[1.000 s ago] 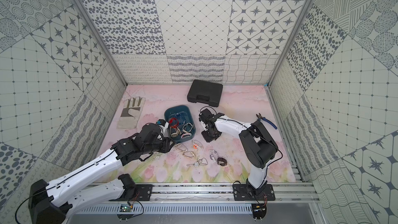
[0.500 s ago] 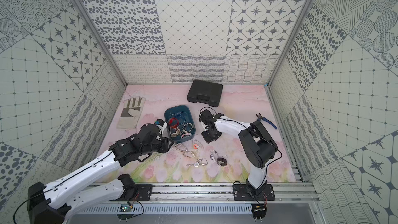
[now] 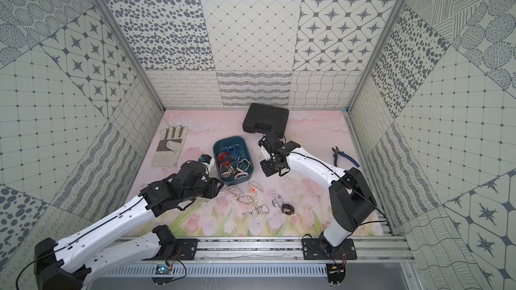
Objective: Put the watch into the storage box
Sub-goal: Pick up the watch at the center of the board.
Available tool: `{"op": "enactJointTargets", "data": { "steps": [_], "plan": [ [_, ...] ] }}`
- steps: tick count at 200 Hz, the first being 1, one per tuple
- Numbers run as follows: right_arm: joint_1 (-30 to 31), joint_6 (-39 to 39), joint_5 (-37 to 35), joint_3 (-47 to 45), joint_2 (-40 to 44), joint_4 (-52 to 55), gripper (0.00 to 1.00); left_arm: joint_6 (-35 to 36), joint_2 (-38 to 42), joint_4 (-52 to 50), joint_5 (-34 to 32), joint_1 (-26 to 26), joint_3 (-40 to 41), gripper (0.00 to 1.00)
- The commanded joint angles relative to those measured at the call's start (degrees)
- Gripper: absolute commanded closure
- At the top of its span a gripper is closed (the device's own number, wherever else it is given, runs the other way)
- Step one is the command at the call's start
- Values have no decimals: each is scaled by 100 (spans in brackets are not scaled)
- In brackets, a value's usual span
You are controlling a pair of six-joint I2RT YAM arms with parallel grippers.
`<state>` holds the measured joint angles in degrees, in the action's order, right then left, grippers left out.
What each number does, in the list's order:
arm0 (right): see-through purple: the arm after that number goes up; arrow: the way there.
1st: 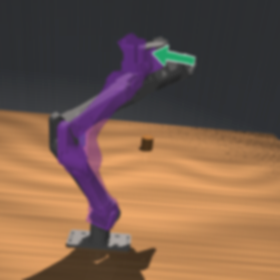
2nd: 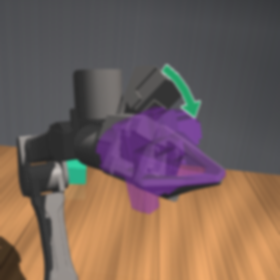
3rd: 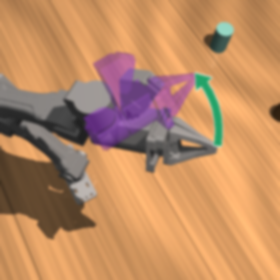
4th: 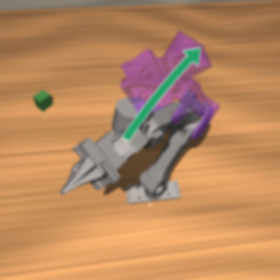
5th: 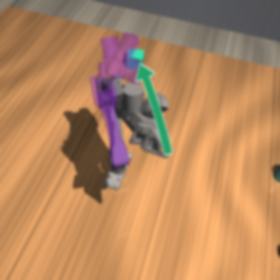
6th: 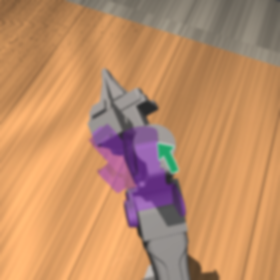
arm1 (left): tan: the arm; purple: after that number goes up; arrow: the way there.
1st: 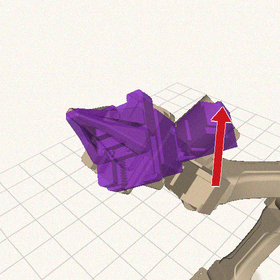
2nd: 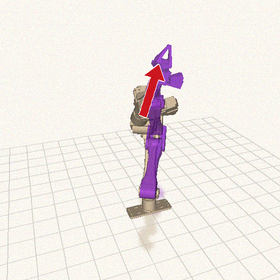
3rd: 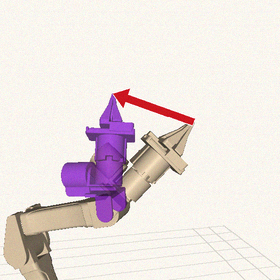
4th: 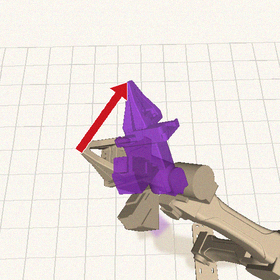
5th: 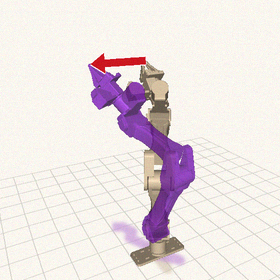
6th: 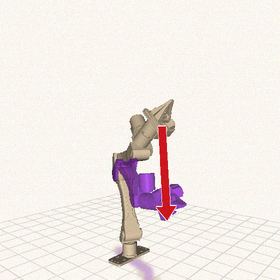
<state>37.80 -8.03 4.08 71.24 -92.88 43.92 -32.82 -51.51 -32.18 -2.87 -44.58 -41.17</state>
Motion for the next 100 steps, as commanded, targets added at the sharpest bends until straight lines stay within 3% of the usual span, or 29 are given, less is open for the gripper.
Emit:
{"op": "enactJointTargets", "data": {
  "steps": [1,100],
  "plan": [
    [32,-84,823,498,-112,-4,100,-120,116,-98,-263,84,47,54],
    [755,-217,1639,2646,-2122,143,100,-337,834,-421,-574,212,199,54]
  ]
}}
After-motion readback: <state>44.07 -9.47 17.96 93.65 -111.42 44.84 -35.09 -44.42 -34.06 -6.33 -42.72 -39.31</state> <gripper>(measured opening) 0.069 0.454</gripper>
